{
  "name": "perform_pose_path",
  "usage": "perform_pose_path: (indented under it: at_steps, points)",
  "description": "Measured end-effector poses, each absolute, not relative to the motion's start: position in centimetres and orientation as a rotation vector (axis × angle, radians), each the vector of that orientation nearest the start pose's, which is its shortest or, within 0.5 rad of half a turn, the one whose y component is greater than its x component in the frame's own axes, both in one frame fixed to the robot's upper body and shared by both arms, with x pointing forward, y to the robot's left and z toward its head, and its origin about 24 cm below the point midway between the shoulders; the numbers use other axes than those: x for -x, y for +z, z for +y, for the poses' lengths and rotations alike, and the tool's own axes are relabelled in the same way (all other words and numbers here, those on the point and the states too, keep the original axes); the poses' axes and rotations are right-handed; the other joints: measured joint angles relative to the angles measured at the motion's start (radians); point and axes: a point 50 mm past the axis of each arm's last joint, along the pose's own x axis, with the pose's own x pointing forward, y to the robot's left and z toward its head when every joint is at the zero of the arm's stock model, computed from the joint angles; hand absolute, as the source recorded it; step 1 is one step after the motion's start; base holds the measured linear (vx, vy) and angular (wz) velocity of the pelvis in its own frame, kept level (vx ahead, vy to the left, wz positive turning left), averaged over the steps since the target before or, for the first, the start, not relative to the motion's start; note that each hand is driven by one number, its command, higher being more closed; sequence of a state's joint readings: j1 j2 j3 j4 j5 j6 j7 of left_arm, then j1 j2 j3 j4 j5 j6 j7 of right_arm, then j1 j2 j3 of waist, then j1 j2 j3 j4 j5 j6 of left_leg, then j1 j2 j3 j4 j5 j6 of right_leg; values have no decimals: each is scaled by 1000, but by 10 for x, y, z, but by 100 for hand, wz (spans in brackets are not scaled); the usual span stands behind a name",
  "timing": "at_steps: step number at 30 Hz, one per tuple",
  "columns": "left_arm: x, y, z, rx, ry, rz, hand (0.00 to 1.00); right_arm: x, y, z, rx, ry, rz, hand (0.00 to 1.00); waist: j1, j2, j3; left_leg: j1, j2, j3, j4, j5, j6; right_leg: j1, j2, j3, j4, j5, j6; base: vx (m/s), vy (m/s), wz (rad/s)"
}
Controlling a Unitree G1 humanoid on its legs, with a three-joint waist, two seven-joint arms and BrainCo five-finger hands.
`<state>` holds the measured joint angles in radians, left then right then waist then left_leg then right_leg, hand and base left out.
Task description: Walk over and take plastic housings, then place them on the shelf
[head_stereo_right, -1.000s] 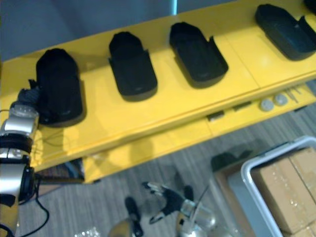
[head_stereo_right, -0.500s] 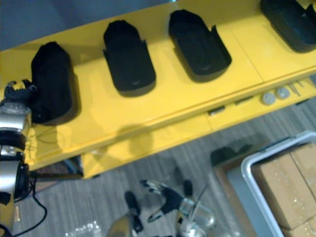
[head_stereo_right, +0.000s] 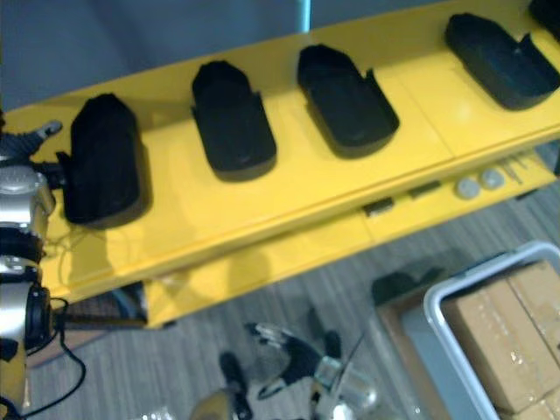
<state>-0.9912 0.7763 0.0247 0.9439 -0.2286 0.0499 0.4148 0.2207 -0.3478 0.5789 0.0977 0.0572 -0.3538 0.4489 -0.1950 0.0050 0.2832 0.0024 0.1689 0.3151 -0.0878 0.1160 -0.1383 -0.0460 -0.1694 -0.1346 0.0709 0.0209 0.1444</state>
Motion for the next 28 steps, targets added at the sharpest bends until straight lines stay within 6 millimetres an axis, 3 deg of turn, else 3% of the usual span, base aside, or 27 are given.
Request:
perform_pose_path:
  at_steps: [3, 6, 8, 10, 12, 14, 15, 17, 19, 22, 24, 25, 27, 28]
  points:
    - [-357, 248, 347, -282, 794, -282, 0, -144, -29, -78, 167, 980, 128, 0, 2, -10, -56, 23, -1, 0, 0, -1, -2, 43, 0, -9, -29, 7, 1, 68, 3, 3]
    - [-356, 239, 326, -277, 722, -386, 0, -141, -55, -87, 212, 921, 253, 0, 17, -6, -119, 34, -1, -6, 0, -2, -3, 81, 0, -36, -55, 7, 1, 44, -6, 19]
    - [-349, 227, 308, -254, 654, -452, 0, -138, -81, -102, 287, 869, 405, 0, 33, 1, -150, 33, -2, -21, 0, -2, -3, 96, 1, -54, -64, 7, 1, 27, -6, 23]
    - [-334, 213, 284, -181, 578, -534, 0, -135, -110, -128, 390, 755, 595, 0, 64, 8, -156, 43, -3, -48, 0, -2, -3, 126, 0, -83, -68, 6, 0, -4, -4, 31]
    - [-311, 196, 273, -119, 558, -566, 0, -141, -117, -147, 396, 619, 666, 0, 88, 9, -159, 50, -1, -64, 0, -4, -4, 151, 4, -100, -77, 6, 0, -44, -7, 28]
    - [-281, 163, 257, -23, 535, -540, 0, -137, -137, -178, 367, 415, 849, 0, 138, 10, -186, 50, -3, -93, -1, -8, -6, 174, 4, -129, -83, 3, -1, -49, -10, 33]
    - [-277, 158, 254, -9, 531, -537, 0, -134, -139, -183, 353, 384, 876, 0, 145, 10, -190, 49, -4, -97, -1, -10, -9, 177, 3, -136, -84, 1, -4, -33, -2, 38]
    - [-236, 129, 243, 56, 551, -507, 0, -117, -149, -206, 227, 183, 999, 0, 204, 15, -204, 47, -8, -120, -1, -13, -8, 194, 0, -166, -85, -13, -5, -43, -6, 35]
    - [-216, 109, 239, 54, 554, -451, 0, -111, -151, -213, 151, 90, 1031, 0, 222, 22, -206, 48, -8, -121, -1, -11, -8, 198, -2, -174, -86, -24, 3, -39, -6, 20]
    - [-208, 74, 227, -42, 442, -277, 0, -100, -154, -217, 68, -3, 1075, 0, 225, 20, -209, 46, -11, -129, -1, -8, -5, 208, -5, -193, -82, -39, 9, -18, -6, 21]
    - [-202, 29, 214, -64, 329, -61, 0, -89, -158, -220, -18, -88, 1134, 0, 225, 22, -210, 47, -17, -140, -1, -8, -5, 214, -8, -193, -82, -43, 13, 22, 6, 8]
    - [-199, 17, 212, -71, 314, -6, 0, -86, -159, -221, -39, -109, 1148, 0, 225, 22, -209, 47, -18, -140, -1, -8, -5, 214, -9, -193, -82, -43, 14, 44, 6, 4]
    - [-183, -29, 207, -44, 306, 196, 0, -68, -164, -223, -158, -216, 1204, 0, 224, 17, -208, 48, -19, -141, -2, -9, -5, 219, -10, -196, -85, -45, 15, 60, -3, 4]
    - [-179, -38, 207, -51, 304, 240, 0, -64, -165, -223, -184, -240, 1217, 0, 224, 16, -208, 49, -19, -141, -2, -9, -5, 220, -10, -197, -86, -45, 15, 42, -6, 3]
